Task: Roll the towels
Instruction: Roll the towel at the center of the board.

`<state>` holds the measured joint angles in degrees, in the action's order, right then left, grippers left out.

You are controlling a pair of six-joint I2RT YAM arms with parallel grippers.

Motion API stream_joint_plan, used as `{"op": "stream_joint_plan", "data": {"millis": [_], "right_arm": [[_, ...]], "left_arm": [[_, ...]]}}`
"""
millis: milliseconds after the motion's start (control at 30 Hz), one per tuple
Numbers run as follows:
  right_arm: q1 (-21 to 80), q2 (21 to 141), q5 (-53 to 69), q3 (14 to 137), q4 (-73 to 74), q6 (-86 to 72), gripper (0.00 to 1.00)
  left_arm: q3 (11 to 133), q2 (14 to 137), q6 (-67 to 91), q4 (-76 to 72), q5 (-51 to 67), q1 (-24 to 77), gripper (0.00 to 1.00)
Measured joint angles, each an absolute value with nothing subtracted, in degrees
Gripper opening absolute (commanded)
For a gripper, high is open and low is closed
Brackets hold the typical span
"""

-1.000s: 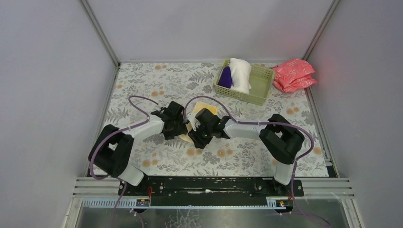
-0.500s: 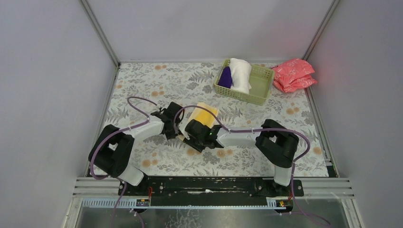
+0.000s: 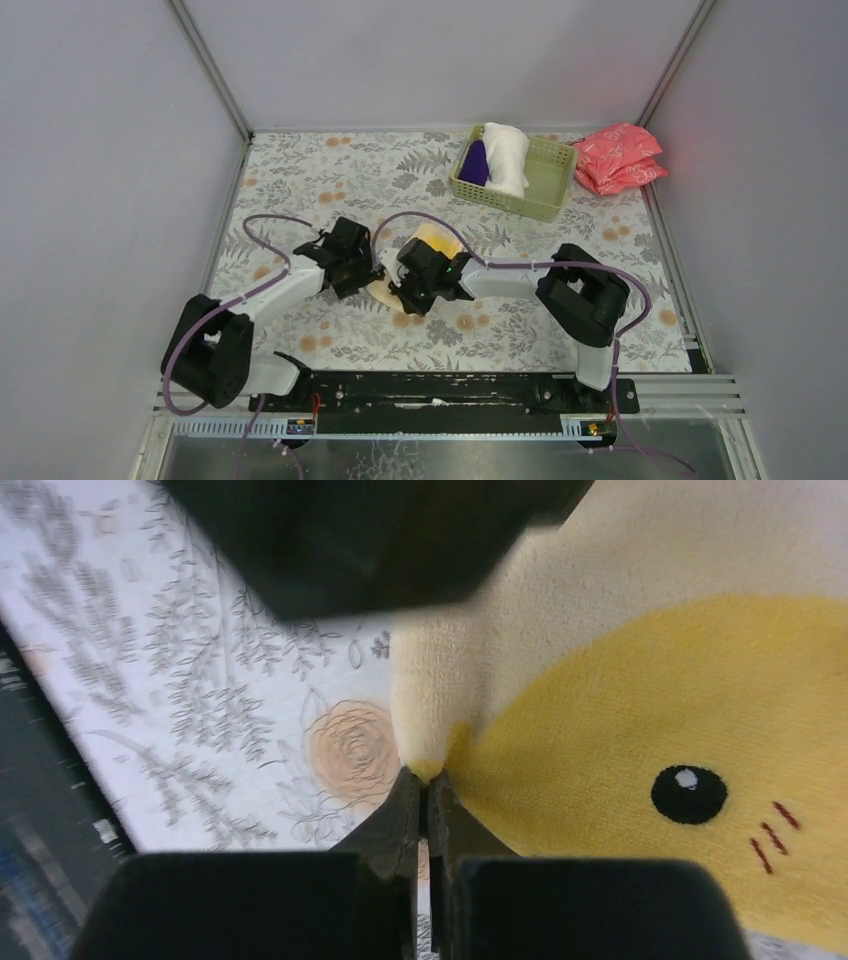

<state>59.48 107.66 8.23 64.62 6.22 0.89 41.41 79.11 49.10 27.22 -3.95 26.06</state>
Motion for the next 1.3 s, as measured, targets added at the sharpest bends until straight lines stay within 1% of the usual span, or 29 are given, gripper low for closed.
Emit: {"op": "stream_joint_plan", "data": {"millis": [233,400,633,700,800,867,1100,1200,1300], "right_arm": [[51.9,107.9,29.3,61.1,0.9,-7.4,0.00],[48.2,111.0,40.1,59.4,-6.0,-16.6,0.00],[42.3,115.5,50.7,52.3,-23.7,-34.4,0.00],[40.5,117.7,53.9,49.9,-31.2,-42.0,0.00],[39.3,119.2,55.6,48.7,-36.3,-47.1,0.00],[38.9,120.7,56.8,48.3,-39.7,-51.0,0.00],[38.1,122.5,58.3,48.2,-44.1,-57.3,0.00],[38.1,122.6,58.3,48.2,-44.3,-57.8,0.00],[38.1,122.6,58.2,48.2,-44.2,-57.8,0.00]], "left_arm": [[41.3,70.8,50.6,29.8,-3.9,25.3,0.71],[39.6,68.4,52.2,30.3,-2.8,25.3,0.71],[36.6,65.5,54.5,30.9,-2.0,25.3,0.71],[36.1,64.6,55.0,30.9,-1.8,25.3,0.70],[35.5,64.4,55.6,30.8,-1.1,25.3,0.69],[35.2,64.7,55.8,30.7,-0.3,25.3,0.66],[33.8,65.8,56.9,29.1,2.1,25.3,0.45],[33.3,65.8,57.2,28.9,2.4,25.3,0.43],[32.5,65.9,57.4,27.8,2.6,25.3,0.45]]}}
